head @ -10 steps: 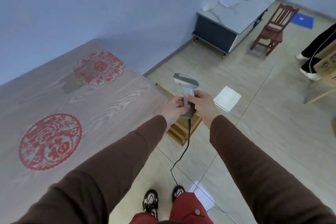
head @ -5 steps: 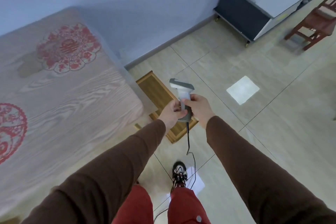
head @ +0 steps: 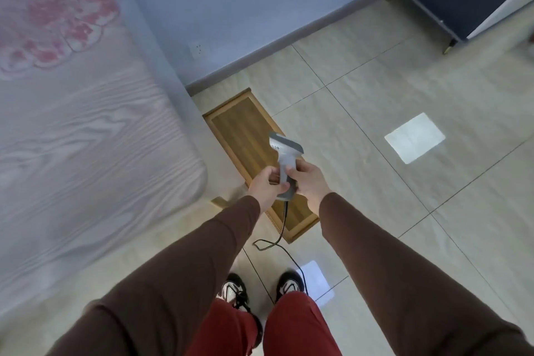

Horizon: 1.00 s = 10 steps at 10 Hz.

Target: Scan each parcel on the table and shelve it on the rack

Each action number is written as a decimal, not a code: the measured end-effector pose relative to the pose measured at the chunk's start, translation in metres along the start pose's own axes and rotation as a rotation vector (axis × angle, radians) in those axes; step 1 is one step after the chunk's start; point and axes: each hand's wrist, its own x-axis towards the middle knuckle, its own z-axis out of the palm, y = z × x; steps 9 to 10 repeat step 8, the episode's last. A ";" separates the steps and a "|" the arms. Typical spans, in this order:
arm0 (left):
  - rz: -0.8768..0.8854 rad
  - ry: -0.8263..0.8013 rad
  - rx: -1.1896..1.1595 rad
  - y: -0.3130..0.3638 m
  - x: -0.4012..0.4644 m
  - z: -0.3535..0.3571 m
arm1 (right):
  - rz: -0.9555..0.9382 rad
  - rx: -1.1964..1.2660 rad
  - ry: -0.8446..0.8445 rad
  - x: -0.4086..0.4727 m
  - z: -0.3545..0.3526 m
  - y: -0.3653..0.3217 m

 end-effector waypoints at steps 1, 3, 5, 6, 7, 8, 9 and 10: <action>0.004 0.022 0.023 -0.030 0.034 0.000 | -0.011 -0.009 -0.003 0.033 0.010 0.022; -0.009 0.051 0.094 -0.068 0.085 0.001 | -0.068 -0.072 0.031 0.089 0.025 0.058; -0.014 0.097 0.122 -0.087 0.105 0.002 | -0.106 -0.139 0.062 0.119 0.032 0.082; -0.023 0.094 0.142 -0.085 0.106 0.003 | -0.095 -0.166 0.074 0.123 0.033 0.084; -0.020 0.086 0.167 -0.083 0.102 0.000 | -0.064 -0.182 0.052 0.121 0.033 0.083; -0.018 0.111 0.181 -0.075 0.090 0.000 | -0.043 -0.208 0.061 0.106 0.033 0.071; -0.018 0.111 0.181 -0.075 0.090 0.000 | -0.043 -0.208 0.061 0.106 0.033 0.071; -0.018 0.111 0.181 -0.075 0.090 0.000 | -0.043 -0.208 0.061 0.106 0.033 0.071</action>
